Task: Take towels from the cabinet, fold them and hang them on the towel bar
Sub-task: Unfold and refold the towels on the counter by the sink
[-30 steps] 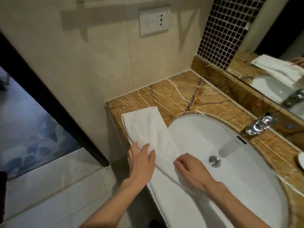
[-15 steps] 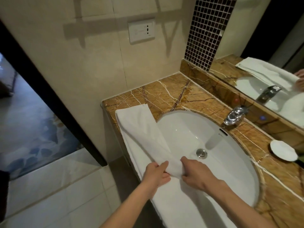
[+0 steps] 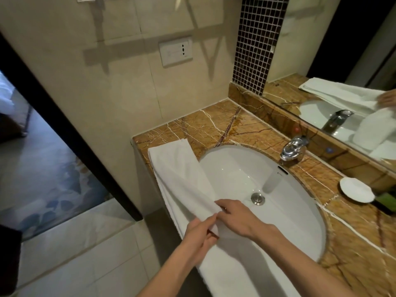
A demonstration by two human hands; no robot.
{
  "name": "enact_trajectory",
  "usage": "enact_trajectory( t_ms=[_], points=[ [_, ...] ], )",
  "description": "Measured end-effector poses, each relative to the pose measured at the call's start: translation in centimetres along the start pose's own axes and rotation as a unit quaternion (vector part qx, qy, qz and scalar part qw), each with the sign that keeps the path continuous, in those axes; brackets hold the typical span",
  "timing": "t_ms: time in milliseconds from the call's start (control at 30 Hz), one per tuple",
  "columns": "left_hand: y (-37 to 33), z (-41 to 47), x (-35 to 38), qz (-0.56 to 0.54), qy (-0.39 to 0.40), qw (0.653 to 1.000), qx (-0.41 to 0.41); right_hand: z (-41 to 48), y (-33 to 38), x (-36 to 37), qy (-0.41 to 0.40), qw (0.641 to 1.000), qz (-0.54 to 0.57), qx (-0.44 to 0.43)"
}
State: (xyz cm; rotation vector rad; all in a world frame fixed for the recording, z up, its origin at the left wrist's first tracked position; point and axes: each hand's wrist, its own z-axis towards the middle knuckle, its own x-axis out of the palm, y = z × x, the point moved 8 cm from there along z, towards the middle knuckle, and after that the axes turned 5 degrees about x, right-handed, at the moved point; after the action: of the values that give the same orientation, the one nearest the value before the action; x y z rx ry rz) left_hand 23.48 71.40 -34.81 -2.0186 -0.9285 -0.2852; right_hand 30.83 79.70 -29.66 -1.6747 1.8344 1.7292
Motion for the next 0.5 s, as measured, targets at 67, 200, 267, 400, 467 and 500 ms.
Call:
enact_trajectory(
  t_ms=[67,200,267,400,467,500],
  points=[
    [-0.2,-0.2,0.6,-0.041,0.003,0.999,0.013,-0.1,-0.5,-0.6,-0.035,0.998,0.042,0.001],
    [-1.0,-0.8,2.3,-0.092,0.016,0.996,0.016,-0.1,-5.9,-0.3,-0.04,0.981,0.14,0.13],
    [-1.1,-0.8,2.6,-0.099,0.013,0.995,0.006,0.1,-8.8,0.7,-0.008,0.954,0.239,0.179],
    [-1.9,-0.9,3.1,-0.13,0.019,0.991,-0.006,-1.2,-8.6,1.4,0.043,0.934,0.312,0.17],
    [-2.5,-1.0,3.4,-0.155,0.025,0.988,-0.007,-1.1,-8.5,1.9,0.047,0.937,0.304,0.167],
    [-2.8,-1.1,3.7,-0.163,0.027,0.986,-0.008,-0.9,-8.5,1.9,0.035,0.937,0.299,0.175]
  ],
)
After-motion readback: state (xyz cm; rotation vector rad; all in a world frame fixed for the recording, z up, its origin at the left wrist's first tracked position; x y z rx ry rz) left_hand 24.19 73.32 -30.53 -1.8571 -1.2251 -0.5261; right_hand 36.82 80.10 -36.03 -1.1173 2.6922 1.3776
